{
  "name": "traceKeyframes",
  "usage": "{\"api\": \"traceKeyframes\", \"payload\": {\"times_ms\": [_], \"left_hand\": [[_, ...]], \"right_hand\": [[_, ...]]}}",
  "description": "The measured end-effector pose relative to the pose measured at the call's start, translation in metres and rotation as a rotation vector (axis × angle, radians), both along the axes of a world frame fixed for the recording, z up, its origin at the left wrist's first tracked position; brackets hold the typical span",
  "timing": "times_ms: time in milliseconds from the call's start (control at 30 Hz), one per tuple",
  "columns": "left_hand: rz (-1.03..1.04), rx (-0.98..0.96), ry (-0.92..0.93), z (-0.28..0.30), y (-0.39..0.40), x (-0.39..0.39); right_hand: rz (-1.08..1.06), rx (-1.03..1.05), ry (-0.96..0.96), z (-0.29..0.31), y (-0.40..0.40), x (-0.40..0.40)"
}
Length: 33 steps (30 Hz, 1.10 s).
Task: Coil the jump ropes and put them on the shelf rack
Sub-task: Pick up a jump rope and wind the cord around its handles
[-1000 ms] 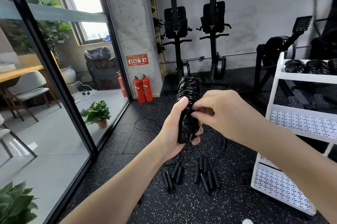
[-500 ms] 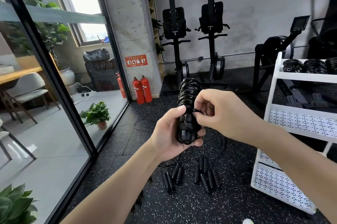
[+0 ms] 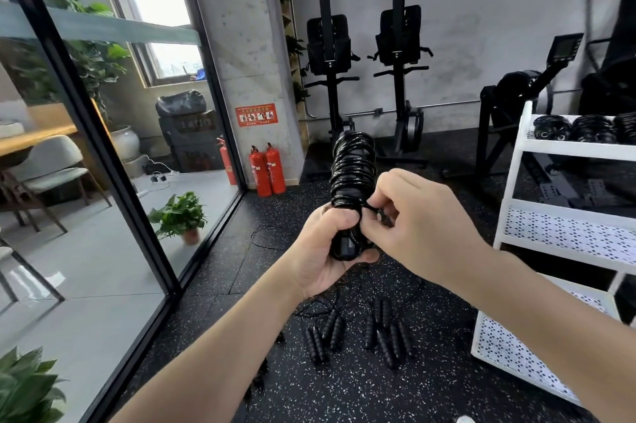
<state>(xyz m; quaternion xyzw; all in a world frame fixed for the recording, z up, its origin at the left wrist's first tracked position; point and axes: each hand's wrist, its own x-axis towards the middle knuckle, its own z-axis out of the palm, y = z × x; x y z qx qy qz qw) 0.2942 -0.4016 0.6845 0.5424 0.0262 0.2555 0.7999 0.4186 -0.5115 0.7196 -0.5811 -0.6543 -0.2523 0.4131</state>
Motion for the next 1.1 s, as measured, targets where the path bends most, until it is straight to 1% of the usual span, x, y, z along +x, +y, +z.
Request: {"api": "traceKeyframes", "payload": {"times_ms": [133, 233, 267, 300, 367, 500, 567, 633, 733, 900, 1100], "left_hand": [[0.054, 0.013, 0.026, -0.001, 0.009, -0.002], [-0.029, 0.045, 0.013, -0.002, 0.011, -0.004], [-0.053, 0.057, 0.019, -0.003, 0.011, -0.005], [-0.066, 0.068, 0.034, -0.004, 0.011, -0.005], [-0.066, 0.066, 0.070, -0.005, 0.012, -0.005], [-0.052, 0.029, 0.114, -0.006, 0.015, -0.005], [-0.069, 0.036, 0.133, -0.007, 0.015, -0.005], [-0.083, 0.025, 0.149, -0.010, 0.015, -0.006], [-0.076, 0.015, 0.158, -0.014, 0.014, -0.007], [-0.068, 0.018, 0.154, -0.017, 0.009, -0.003], [-0.121, 0.025, 0.156, -0.018, 0.008, -0.003]], "right_hand": [[0.243, -0.173, 0.152, 0.007, -0.008, 0.002], [0.263, -0.381, 0.368, 0.022, -0.009, 0.008], [0.249, -0.463, 0.407, 0.027, -0.009, 0.012], [0.231, -0.524, 0.409, 0.032, -0.008, 0.015], [0.189, -0.568, 0.345, 0.037, -0.004, 0.017], [0.095, -0.548, 0.168, 0.037, 0.006, 0.016], [0.063, -0.531, 0.164, 0.038, 0.008, 0.020], [0.066, -0.542, 0.156, 0.038, 0.009, 0.024], [0.123, -0.556, 0.058, 0.029, 0.010, 0.021], [0.140, -0.558, 0.066, 0.024, 0.003, 0.022], [0.215, -0.564, 0.176, 0.017, 0.000, 0.028]]}}
